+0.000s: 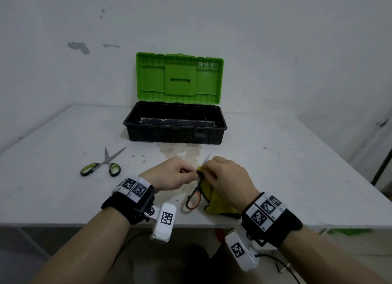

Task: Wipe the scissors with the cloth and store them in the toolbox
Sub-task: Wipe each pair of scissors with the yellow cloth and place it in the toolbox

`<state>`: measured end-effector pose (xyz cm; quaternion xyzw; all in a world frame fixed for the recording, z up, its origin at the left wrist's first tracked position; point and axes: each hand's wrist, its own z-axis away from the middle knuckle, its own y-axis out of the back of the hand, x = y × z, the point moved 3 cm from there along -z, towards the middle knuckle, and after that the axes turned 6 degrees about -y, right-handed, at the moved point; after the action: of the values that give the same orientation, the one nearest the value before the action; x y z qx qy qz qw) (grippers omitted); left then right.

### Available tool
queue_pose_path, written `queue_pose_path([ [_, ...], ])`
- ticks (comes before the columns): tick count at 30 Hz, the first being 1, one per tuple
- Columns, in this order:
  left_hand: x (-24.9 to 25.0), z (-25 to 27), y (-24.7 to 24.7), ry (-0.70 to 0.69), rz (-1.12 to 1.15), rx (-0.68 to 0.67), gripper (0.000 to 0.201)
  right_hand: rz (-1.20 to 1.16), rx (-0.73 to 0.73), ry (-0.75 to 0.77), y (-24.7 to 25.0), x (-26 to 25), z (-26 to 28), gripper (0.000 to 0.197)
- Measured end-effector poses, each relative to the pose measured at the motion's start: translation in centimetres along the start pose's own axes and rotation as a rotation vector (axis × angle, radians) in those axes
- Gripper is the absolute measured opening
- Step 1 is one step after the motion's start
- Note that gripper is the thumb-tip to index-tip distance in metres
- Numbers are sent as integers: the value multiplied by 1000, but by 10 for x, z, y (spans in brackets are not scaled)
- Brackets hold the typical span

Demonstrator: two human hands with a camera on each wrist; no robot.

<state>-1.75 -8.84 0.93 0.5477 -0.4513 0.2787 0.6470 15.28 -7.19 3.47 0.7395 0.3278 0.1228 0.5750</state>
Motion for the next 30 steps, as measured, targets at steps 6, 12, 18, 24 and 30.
queue_pose_path([
  [6, -5, 5, -5, 7, 18, -51, 20, -105, 155, -221, 12, 28, -23, 16],
  [12, -8, 6, 3, 29, 105, 15, 19, -113, 67, -18, 9, 6, 3, 20],
  [18, 1, 4, 1, -54, -6, -25, 22, -69, 72, -52, 3, 1, 0, 16],
  [24, -2, 6, -1, -11, 18, -64, 19, -110, 170, -220, 16, 20, -23, 20],
  [30, -5, 8, 1, 35, 135, 4, 22, -109, 76, -87, 13, 1, 0, 21],
])
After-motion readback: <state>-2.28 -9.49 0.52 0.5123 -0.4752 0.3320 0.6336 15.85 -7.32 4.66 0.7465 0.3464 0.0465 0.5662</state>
